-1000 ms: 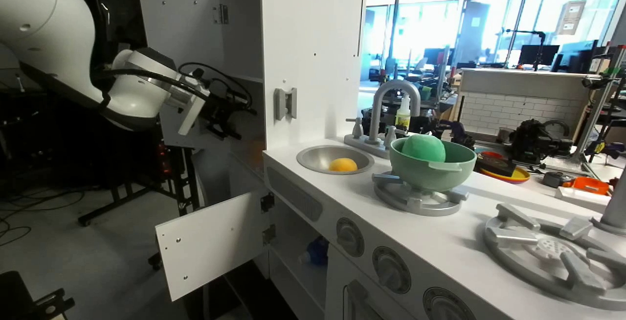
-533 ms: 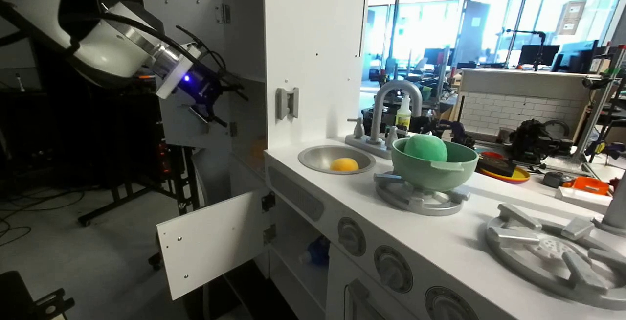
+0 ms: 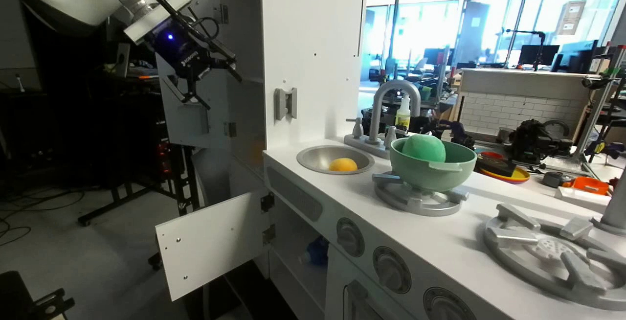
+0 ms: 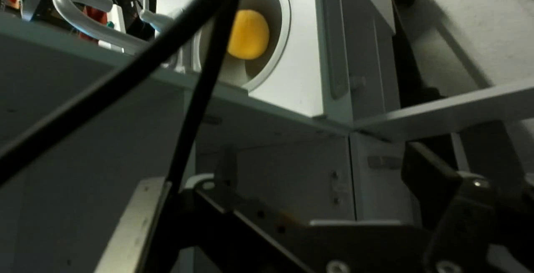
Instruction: Open the cabinet and put the yellow objects in the bottom drawer
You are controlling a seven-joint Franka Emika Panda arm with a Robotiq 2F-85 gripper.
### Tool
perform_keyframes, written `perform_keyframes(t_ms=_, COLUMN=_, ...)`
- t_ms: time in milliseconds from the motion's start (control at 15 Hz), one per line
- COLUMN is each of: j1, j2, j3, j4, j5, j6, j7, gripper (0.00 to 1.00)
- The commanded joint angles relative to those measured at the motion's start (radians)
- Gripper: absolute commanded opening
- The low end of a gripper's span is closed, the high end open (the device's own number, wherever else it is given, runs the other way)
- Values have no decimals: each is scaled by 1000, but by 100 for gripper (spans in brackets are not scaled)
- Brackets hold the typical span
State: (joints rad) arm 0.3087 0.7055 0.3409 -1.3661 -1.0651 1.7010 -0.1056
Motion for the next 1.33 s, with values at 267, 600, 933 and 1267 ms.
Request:
perform_keyframes(t_ms=267, j1=-112, j2=-418, j3=-62, j4=-429, j5=221, j6=21, j7=-119, gripper=100)
perform_keyframes(t_ms=600, j1=-205, j2=-537, j3=-157, j4=-538, j5=383, j6=92, j7=-73, gripper=100)
perform_keyframes(t_ms=933, j1=-259, j2=-422, j3=-251, j4=-427, j5=508, j6=203, j7=-1, gripper=100)
perform_keyframes(t_ms=1267, j1=-255, j2=-216, j3=-294, j4=-222, j5=635, j6=323, j7=90, gripper=100)
